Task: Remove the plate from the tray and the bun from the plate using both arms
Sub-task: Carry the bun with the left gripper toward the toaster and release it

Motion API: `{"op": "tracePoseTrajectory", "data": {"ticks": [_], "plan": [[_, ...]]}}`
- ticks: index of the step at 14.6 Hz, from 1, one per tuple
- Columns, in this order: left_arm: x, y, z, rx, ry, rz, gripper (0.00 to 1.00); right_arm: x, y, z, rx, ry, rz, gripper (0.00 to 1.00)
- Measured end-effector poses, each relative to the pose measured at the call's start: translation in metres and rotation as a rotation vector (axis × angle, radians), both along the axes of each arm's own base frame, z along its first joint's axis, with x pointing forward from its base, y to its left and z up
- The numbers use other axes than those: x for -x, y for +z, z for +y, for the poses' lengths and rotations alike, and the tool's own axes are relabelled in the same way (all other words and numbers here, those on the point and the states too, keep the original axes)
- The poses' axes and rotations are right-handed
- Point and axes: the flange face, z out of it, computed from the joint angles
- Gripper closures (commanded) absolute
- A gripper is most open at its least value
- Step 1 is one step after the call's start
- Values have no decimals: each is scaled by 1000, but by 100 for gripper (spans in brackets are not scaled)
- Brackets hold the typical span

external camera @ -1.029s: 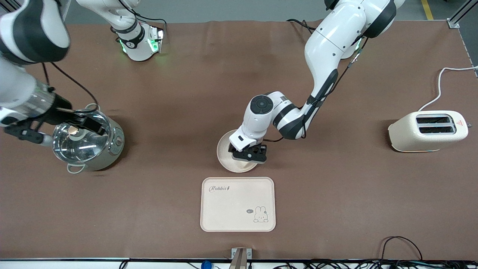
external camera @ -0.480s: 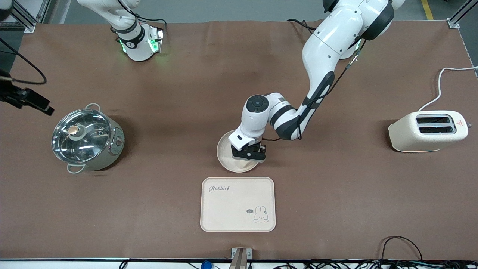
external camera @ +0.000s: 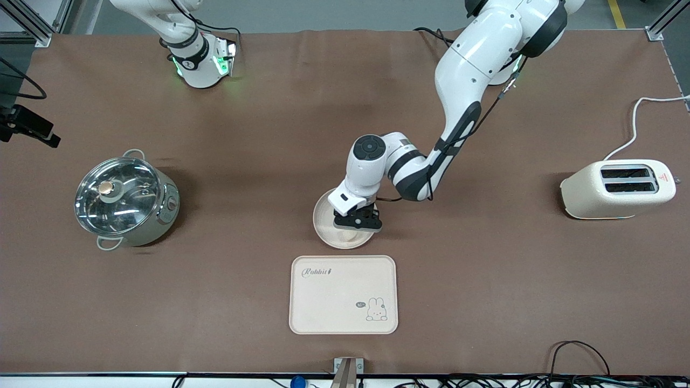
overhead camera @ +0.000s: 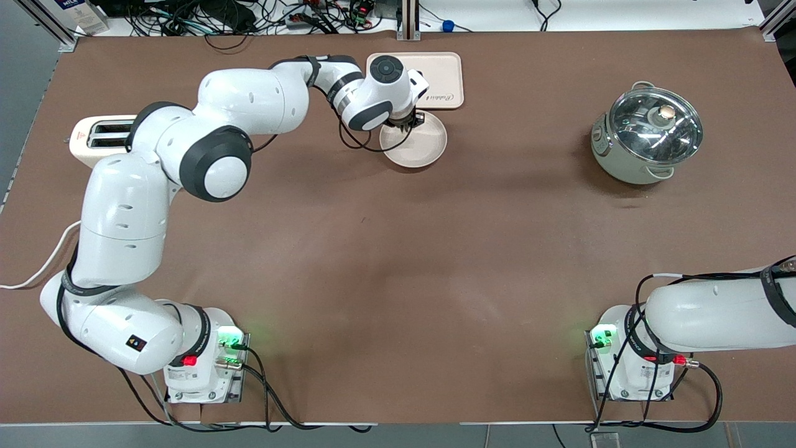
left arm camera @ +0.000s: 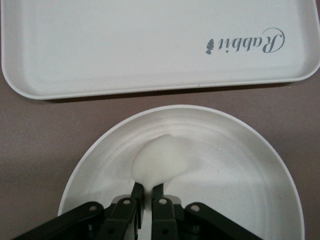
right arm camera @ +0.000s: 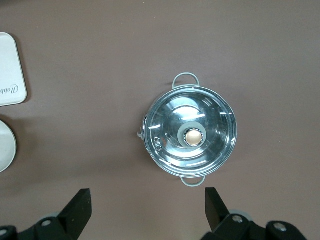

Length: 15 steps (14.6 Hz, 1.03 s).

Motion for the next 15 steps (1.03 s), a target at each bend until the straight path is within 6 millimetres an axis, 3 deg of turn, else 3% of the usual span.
{"op": "tracePoseTrajectory", "data": {"ticks": [2, 4, 6, 8, 9, 11, 13, 15], "plan": [[-9, 17, 12, -89, 20, 29, 100, 2, -1, 5, -1, 9, 22, 0], [-31, 62, 43, -166, 21, 72, 100, 3, 1, 9, -1, 19, 25, 0], [-62, 117, 98, -184, -11, 125, 100, 3, 3, 11, 5, 50, 24, 0], [-91, 152, 165, -190, -54, 158, 100, 4, 5, 9, 9, 94, 19, 0], [-103, 156, 200, -183, -71, 178, 99, 4, 7, 9, 10, 104, 14, 0], [-121, 142, 266, -161, -99, 222, 99, 4, 11, 10, 11, 115, 8, 0], [-129, 109, 320, -124, -129, 235, 97, 4, 12, 9, 11, 119, 7, 0], [-126, 70, 355, -83, -135, 224, 86, 6, 11, 9, 9, 121, 19, 0]]}}
